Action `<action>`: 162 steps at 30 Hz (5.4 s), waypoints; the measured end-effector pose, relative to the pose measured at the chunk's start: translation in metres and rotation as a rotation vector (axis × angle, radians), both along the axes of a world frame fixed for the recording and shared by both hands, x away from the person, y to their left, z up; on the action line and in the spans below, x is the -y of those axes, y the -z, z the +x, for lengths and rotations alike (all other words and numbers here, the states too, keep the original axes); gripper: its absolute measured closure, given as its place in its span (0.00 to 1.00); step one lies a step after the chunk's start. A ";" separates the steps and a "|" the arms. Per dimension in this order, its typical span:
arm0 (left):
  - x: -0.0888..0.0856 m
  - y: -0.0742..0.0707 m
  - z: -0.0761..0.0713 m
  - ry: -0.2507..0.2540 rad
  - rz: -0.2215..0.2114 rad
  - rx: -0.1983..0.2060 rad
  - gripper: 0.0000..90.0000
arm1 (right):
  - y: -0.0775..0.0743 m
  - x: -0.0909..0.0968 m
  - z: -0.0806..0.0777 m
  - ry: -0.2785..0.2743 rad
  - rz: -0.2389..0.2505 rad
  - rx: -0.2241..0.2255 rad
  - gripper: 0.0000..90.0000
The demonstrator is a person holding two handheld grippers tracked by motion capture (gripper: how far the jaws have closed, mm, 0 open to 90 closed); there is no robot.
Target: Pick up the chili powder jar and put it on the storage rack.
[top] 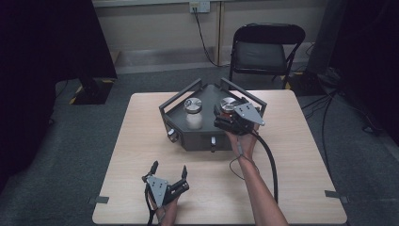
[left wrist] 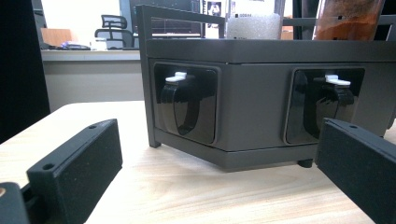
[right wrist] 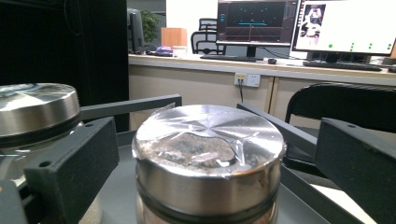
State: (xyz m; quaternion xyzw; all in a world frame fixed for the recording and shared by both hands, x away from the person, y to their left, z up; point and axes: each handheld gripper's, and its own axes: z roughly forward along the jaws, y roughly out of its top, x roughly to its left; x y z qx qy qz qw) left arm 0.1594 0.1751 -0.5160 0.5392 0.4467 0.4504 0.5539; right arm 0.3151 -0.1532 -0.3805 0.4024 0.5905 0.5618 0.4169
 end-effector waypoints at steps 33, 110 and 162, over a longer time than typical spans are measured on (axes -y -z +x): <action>0.000 0.000 0.000 0.000 0.000 0.001 0.00 | 0.008 0.028 -0.053 -0.053 0.099 0.044 0.00; 0.001 0.000 0.000 -0.003 0.001 0.001 0.00 | 0.104 0.052 -0.178 0.076 0.053 0.121 0.00; 0.001 0.000 0.000 -0.003 0.001 0.001 0.00 | 0.134 0.046 -0.179 0.140 0.040 0.038 0.00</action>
